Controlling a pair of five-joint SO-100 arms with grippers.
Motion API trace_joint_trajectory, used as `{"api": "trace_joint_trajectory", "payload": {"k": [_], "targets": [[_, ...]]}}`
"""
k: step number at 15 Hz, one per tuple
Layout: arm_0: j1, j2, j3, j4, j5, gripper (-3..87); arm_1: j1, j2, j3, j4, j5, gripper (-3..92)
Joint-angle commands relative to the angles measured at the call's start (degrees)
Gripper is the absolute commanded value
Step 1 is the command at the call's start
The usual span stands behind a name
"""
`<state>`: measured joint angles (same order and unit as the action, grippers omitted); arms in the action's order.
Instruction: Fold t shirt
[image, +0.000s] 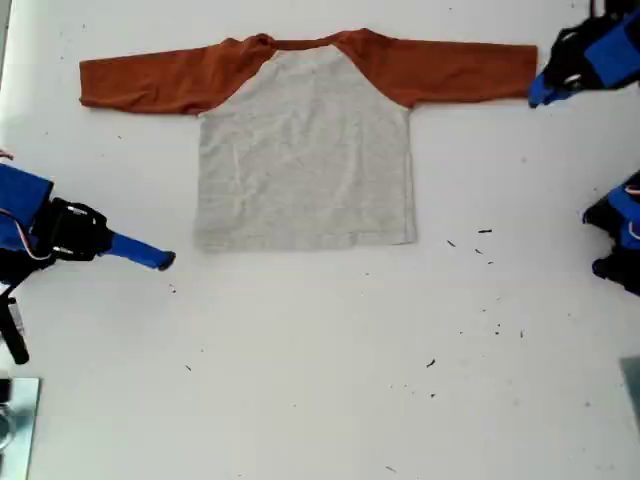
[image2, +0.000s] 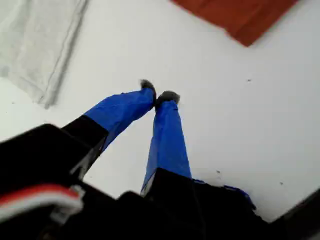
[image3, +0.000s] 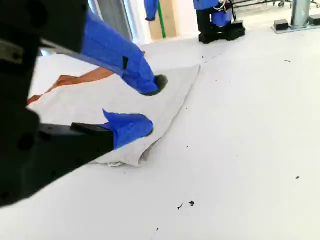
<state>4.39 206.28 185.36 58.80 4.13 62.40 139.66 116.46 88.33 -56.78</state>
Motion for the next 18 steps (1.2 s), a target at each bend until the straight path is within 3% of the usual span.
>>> {"api": "trace_joint_trajectory", "payload": {"k": [1,4,6,9,12,14,18], "targets": [[0.3,0.4,0.5,0.1,-0.3,9.8,10.5,-6.0,-7.6,-1.9,-6.9,19.9],[-1.1,0.4,0.5,0.1,-0.3,10.9,14.9,-12.6,-9.9,-8.8,-12.0,37.2],[-2.5,0.4,0.5,0.1,-0.3,-0.2,16.7,-18.7,-8.1,-16.1,-14.9,35.0],[-3.5,0.4,0.5,0.1,-0.3,-0.2,17.2,-28.0,-0.7,-32.5,-18.1,33.3],[-2.1,0.4,0.5,0.1,-0.3,-0.2,18.9,-38.9,1.6,-43.0,-20.8,29.0],[-2.1,0.4,0.5,0.1,0.0,-0.2,20.7,-41.6,2.3,-44.7,-21.4,3.4],[-1.7,0.4,0.5,0.1,0.1,-0.2,18.2,-29.0,0.6,-35.0,-22.3,3.3]]}}
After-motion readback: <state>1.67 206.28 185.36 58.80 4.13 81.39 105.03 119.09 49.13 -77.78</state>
